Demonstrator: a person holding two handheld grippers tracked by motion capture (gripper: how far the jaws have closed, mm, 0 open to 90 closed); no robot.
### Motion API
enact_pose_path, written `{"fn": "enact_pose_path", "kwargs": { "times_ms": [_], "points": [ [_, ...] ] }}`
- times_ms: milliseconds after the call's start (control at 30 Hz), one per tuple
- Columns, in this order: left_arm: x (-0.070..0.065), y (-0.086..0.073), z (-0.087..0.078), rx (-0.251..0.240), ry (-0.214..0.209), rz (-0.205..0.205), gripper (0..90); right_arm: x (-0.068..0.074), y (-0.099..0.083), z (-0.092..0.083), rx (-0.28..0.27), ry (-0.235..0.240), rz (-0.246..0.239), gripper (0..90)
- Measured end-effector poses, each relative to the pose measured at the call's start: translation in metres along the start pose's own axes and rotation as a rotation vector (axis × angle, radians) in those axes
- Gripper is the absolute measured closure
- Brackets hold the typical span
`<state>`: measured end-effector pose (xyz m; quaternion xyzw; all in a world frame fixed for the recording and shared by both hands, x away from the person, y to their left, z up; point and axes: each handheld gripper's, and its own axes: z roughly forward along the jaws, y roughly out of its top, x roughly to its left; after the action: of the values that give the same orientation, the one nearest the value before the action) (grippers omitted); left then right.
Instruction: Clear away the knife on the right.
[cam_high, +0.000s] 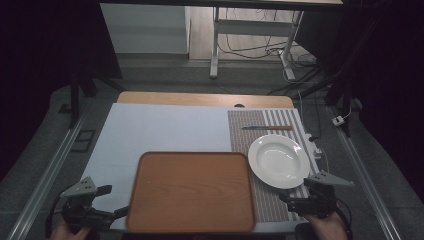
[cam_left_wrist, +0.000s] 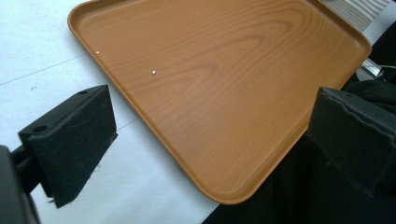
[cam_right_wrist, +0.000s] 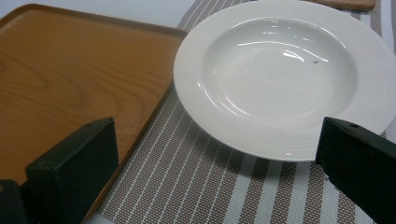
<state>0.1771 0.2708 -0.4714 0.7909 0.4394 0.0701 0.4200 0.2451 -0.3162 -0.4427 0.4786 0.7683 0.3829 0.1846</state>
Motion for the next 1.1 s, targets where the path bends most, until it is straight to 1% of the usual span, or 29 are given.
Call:
{"fn": "enact_pose_path", "kwargs": {
  "times_ms": [167,200,233,300,433,667,967,1100],
  "points": [
    [0.0005,-0.0009,-0.0009,-0.002,-0.003,-0.005,1.5,0.0010,0.0021,0.0056,0.049,0.005,-0.013,0.1],
    [0.0006,-0.0007,-0.0007,0.000,-0.002,-0.003,1.5,0.0010,0.0021,0.0056,0.049,0.005,-0.013,0.1],
    [-0.0001,-0.0004,0.0000,0.003,0.003,-0.001,1.6,0.0024,0.0021,0.0056,0.052,0.005,-0.023,0.1],
    [-0.0001,-0.0001,0.0004,0.005,0.000,0.003,1.7,0.0029,0.0019,0.0053,0.052,0.003,-0.029,0.1],
    [0.0002,0.0001,0.0008,0.008,0.001,0.004,1.9,0.0029,0.0019,0.0057,0.056,0.007,-0.029,0.1],
    [-0.0002,0.0003,0.0013,0.011,0.001,0.003,2.0,0.0048,0.0023,0.0075,0.076,0.005,-0.050,0.1],
    [-0.0002,0.0004,0.0016,0.013,0.003,0.003,2.0,0.0053,0.0028,0.0078,0.083,0.004,-0.050,0.1],
    [-0.0002,0.0004,0.0017,0.012,0.003,0.001,2.0,0.0062,0.0034,0.0074,0.086,0.000,-0.059,0.1]
  ]
}}
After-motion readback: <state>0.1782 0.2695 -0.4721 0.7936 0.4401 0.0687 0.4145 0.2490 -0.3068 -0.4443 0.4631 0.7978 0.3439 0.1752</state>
